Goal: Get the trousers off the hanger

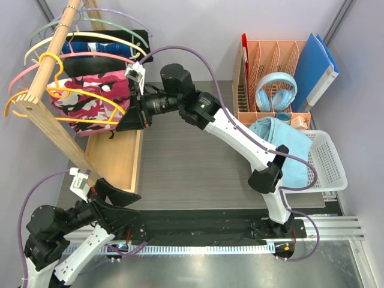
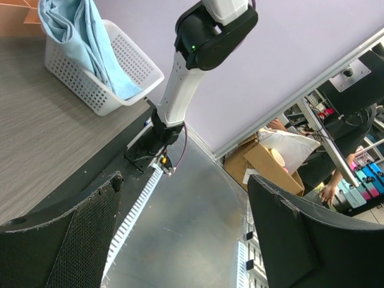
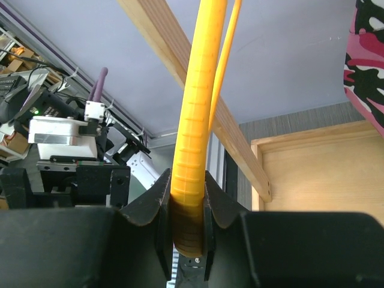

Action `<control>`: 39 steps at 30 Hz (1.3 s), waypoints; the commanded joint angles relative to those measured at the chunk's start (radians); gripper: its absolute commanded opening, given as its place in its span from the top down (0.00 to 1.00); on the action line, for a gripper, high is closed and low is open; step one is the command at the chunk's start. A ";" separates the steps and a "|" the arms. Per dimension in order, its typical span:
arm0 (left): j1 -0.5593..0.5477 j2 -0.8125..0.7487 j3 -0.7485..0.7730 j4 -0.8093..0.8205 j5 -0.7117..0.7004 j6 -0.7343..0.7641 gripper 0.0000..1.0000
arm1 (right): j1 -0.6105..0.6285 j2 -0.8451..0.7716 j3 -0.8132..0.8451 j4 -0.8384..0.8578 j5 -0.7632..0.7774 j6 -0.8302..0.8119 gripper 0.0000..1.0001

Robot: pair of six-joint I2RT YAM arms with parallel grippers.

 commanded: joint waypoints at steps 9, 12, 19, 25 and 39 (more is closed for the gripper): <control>0.003 0.012 -0.034 0.046 0.032 -0.022 0.15 | -0.002 -0.011 -0.052 0.035 0.049 0.037 0.82; 0.003 0.003 -0.051 0.053 0.027 -0.034 0.15 | -0.002 -0.097 -0.180 0.035 0.159 0.021 0.52; 0.003 -0.056 -0.166 0.164 0.032 -0.106 0.15 | -0.002 -0.370 -0.515 0.038 0.487 0.020 0.17; 0.003 -0.053 -0.264 0.276 0.007 -0.141 0.14 | -0.002 -0.724 -0.926 0.078 0.921 0.085 0.00; 0.003 0.068 -0.709 1.028 0.010 -0.405 0.12 | 0.000 -1.524 -2.113 0.731 1.120 0.355 0.00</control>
